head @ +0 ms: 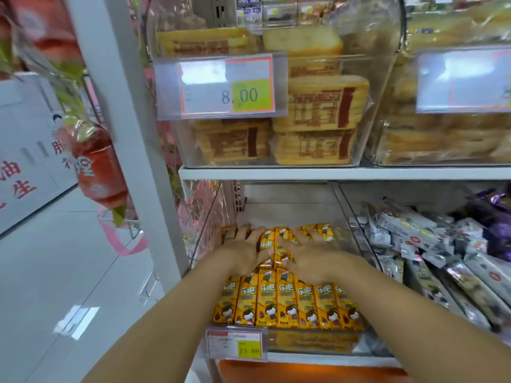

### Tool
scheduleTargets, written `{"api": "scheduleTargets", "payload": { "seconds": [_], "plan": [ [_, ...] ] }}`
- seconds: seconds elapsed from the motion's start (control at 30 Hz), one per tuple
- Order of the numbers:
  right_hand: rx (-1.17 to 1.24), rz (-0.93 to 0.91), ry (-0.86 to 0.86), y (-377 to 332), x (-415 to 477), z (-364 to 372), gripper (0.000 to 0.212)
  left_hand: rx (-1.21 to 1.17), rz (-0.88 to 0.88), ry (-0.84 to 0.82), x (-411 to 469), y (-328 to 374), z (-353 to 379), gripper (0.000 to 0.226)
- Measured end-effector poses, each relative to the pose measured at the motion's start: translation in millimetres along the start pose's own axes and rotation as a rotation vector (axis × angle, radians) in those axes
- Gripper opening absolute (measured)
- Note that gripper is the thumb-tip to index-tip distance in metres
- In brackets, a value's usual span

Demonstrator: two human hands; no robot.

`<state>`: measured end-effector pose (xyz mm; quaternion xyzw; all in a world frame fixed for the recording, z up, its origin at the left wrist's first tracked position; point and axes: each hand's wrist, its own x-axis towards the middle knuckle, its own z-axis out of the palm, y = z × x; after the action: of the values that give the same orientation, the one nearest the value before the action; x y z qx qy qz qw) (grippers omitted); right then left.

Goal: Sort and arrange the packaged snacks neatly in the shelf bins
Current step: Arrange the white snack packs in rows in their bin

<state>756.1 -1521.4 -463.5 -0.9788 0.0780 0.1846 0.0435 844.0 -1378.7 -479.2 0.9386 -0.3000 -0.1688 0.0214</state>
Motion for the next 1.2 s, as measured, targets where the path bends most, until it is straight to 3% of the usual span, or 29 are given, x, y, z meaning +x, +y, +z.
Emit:
{"api": "scheduleTargets", "payload": {
  "seconds": [0.2, 0.3, 0.47, 0.7, 0.87, 1.03, 1.2],
  "plan": [
    [0.07, -0.006, -0.008, 0, -5, -8, 0.058, 0.121, 0.011, -0.025, 3, 1, -19, 0.079],
    [0.056, -0.013, 0.057, -1, -9, -4, 0.061, 0.047, 0.032, -0.051, 10, -3, -22, 0.088],
    [0.036, -0.036, 0.062, -5, -11, 14, 0.065, 0.046, 0.058, -0.021, 11, -3, -14, 0.083],
    [0.066, -0.028, 0.144, -8, -14, 20, 0.063, 0.021, 0.048, 0.04, 2, -1, -5, 0.072],
    [0.062, -0.061, 0.205, -6, -24, 10, 0.056, -0.268, 0.016, 0.26, -12, -1, -8, 0.059],
    [0.06, -0.104, 0.163, -15, -9, -1, 0.052, -0.209, -0.099, 0.139, -39, -1, 3, 0.036],
    [0.037, -0.082, 0.103, -12, -1, 8, 0.052, -0.303, -0.055, 0.206, -34, -8, -3, 0.011]
  ]
}}
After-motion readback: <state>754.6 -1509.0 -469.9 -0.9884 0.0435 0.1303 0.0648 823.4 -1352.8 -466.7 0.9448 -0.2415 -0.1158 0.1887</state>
